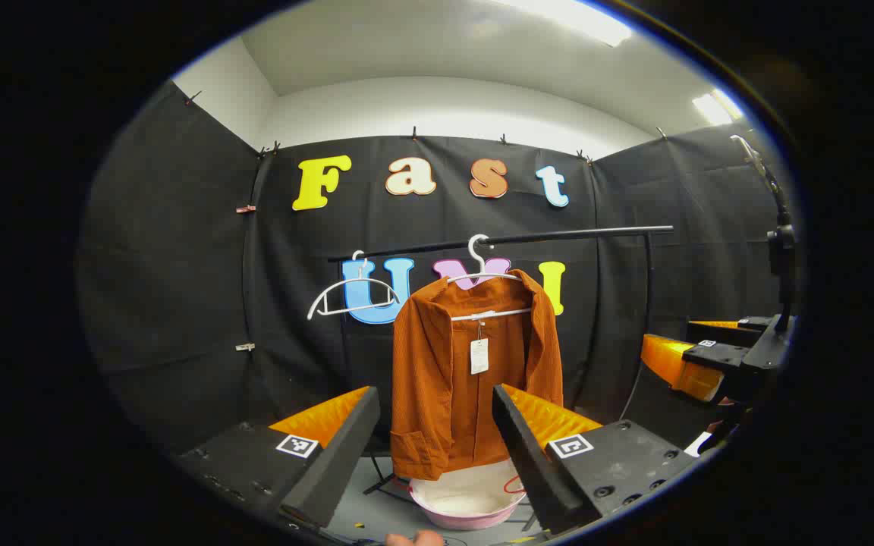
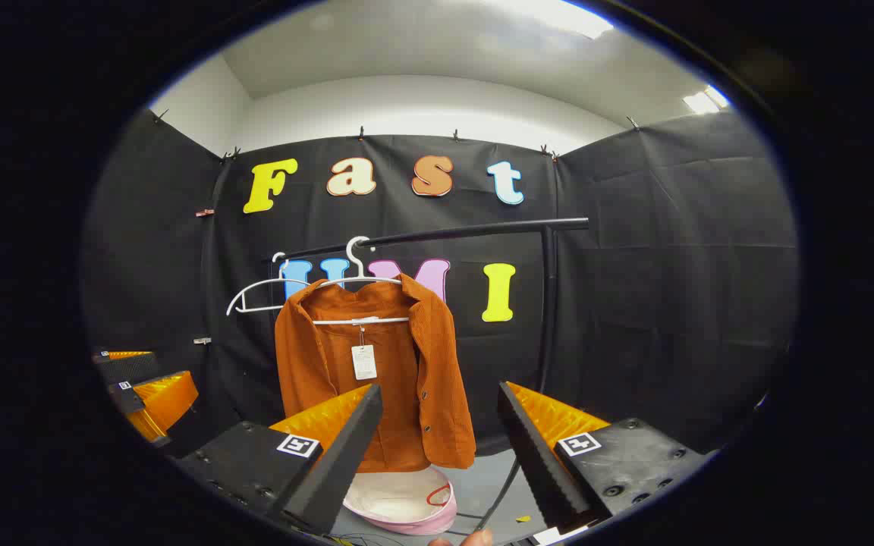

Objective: Grasp the clothes on the hanger with both hands and then place them into the laundry hamper below.

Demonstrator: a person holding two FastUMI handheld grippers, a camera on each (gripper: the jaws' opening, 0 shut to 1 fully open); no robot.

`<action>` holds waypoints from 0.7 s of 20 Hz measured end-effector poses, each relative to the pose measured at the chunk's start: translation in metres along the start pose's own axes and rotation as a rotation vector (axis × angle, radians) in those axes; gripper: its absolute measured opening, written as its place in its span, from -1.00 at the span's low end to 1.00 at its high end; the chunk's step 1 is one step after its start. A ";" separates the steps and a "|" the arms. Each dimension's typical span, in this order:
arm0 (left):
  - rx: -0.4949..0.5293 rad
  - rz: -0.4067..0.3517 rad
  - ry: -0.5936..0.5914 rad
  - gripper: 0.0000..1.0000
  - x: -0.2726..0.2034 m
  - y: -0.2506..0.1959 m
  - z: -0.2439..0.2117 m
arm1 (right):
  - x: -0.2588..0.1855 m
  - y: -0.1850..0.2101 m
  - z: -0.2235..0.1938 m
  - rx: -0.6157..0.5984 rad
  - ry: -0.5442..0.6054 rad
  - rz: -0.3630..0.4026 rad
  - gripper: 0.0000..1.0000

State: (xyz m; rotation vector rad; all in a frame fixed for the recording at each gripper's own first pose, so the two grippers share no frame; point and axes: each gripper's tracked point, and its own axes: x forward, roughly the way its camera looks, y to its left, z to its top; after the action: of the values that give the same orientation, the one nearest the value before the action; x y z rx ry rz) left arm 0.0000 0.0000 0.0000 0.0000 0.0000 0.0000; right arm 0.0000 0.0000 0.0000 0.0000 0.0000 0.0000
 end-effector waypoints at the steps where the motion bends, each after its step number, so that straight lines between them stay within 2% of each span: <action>1: -0.001 -0.002 0.001 0.89 0.000 -0.001 0.000 | -0.001 0.001 0.000 -0.001 0.001 0.000 0.96; 14: -0.011 -0.009 -0.005 0.89 0.002 0.011 0.000 | 0.000 0.014 0.006 -0.016 -0.011 0.009 0.96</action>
State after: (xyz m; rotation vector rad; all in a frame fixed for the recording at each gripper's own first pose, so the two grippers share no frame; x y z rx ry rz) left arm 0.0017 0.0107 -0.0002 -0.0108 -0.0053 -0.0088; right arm -0.0002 0.0139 0.0062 -0.0159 -0.0110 0.0088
